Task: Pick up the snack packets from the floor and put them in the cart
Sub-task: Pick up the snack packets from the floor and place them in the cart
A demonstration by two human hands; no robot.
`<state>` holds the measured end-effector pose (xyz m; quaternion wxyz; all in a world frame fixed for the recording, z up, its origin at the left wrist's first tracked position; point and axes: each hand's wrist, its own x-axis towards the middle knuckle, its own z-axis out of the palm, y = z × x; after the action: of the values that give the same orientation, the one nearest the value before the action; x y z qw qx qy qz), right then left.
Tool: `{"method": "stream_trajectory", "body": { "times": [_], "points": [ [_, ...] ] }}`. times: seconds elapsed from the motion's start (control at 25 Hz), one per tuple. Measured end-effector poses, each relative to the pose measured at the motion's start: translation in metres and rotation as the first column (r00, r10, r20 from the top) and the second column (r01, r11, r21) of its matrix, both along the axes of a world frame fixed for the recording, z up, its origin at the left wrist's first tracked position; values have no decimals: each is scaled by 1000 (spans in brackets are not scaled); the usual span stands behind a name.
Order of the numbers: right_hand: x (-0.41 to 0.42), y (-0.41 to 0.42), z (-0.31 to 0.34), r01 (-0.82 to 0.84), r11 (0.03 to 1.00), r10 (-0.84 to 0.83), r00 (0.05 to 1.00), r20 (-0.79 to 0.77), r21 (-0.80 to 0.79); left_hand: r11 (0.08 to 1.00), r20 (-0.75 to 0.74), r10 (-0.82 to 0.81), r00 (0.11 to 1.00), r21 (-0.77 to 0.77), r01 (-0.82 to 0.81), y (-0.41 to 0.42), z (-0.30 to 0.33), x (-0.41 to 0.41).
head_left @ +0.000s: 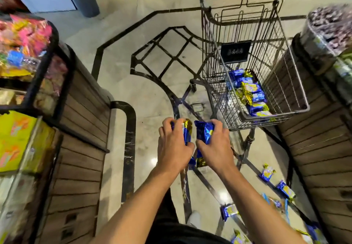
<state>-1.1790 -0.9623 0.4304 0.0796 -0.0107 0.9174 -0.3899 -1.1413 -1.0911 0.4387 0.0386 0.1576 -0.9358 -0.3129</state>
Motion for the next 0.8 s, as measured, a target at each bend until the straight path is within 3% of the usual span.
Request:
{"method": "stream_trajectory", "body": {
  "times": [0.52, 0.8],
  "points": [
    [-232, -53, 16, 375, 927, -374, 920, -117, -14, 932, -89, -358, 930, 22, 361, -54, 11, -292],
    [-328, -34, 8, 458, 886, -464, 877, -124, -74, 881, -99, -470, 877, 12, 474, -33, 11, -403]
  ]
}}
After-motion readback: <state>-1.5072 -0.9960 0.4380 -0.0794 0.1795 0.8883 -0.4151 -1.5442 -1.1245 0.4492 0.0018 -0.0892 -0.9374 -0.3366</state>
